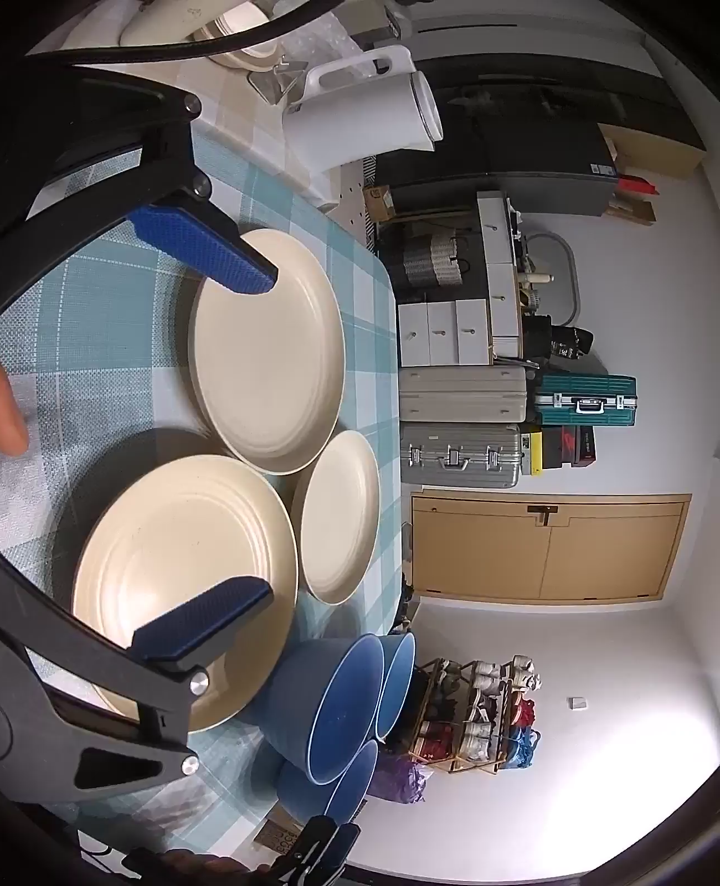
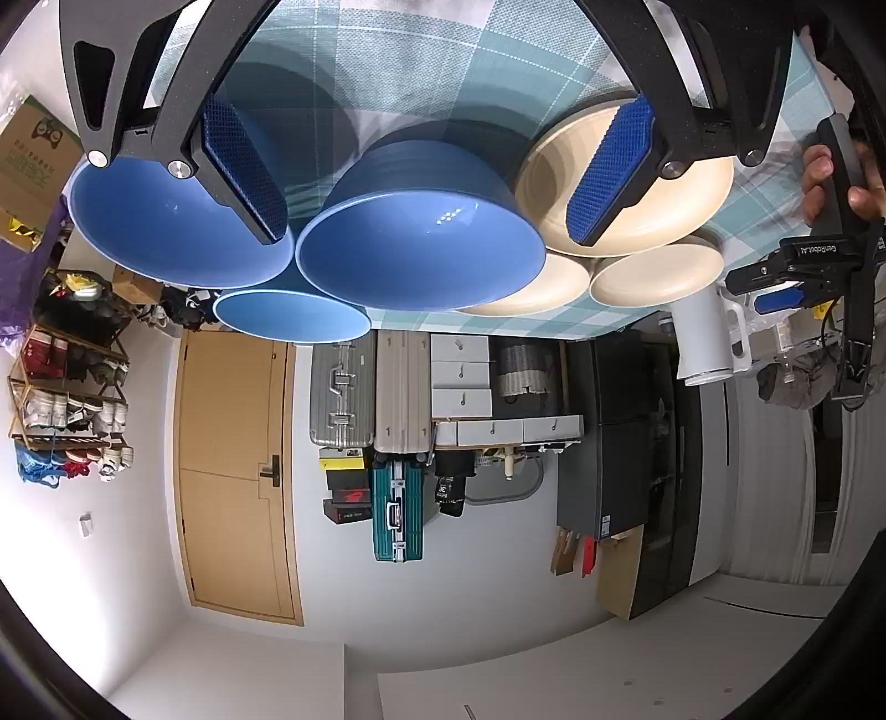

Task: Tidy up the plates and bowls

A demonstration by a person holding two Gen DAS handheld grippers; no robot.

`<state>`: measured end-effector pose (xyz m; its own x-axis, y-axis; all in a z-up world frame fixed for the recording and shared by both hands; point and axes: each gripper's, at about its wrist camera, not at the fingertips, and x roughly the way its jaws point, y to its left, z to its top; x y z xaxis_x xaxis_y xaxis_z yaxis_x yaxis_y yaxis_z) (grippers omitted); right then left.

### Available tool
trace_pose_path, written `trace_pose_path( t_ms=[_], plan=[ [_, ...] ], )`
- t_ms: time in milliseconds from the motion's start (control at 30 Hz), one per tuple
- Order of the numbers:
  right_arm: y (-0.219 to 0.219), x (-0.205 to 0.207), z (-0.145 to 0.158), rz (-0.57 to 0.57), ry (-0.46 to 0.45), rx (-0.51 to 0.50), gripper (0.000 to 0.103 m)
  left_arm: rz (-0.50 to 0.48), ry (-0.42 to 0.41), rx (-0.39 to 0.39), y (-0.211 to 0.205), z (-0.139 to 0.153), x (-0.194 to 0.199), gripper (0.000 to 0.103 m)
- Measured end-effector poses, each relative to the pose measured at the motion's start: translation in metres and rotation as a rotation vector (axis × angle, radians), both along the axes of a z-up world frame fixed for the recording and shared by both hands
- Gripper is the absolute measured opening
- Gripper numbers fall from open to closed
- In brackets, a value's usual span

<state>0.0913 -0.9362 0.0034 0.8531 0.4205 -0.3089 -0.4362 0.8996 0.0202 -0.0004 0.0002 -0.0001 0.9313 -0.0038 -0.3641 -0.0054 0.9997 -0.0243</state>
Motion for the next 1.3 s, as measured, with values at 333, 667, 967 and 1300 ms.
trace_pose_path(
  t_ms=[333,667,967,1300],
  plan=[
    [0.0003,-0.0009,-0.0003,0.001,-0.02,-0.001,0.103,-0.001,0.005,-0.004,0.0001,0.0,0.0001,0.102],
    [0.0005,-0.001,-0.0003,0.002,-0.022,0.0,0.103,0.0,0.006,-0.004,0.0002,0.0,0.0,0.102],
    [0.0003,-0.0009,-0.0003,0.002,-0.022,0.0,0.103,0.0,0.007,-0.004,0.0001,0.0,0.0001,0.102],
    [0.0001,-0.001,-0.0002,0.001,-0.022,-0.001,0.103,-0.001,0.007,-0.005,0.0002,0.0,0.0,0.102]
  ],
)
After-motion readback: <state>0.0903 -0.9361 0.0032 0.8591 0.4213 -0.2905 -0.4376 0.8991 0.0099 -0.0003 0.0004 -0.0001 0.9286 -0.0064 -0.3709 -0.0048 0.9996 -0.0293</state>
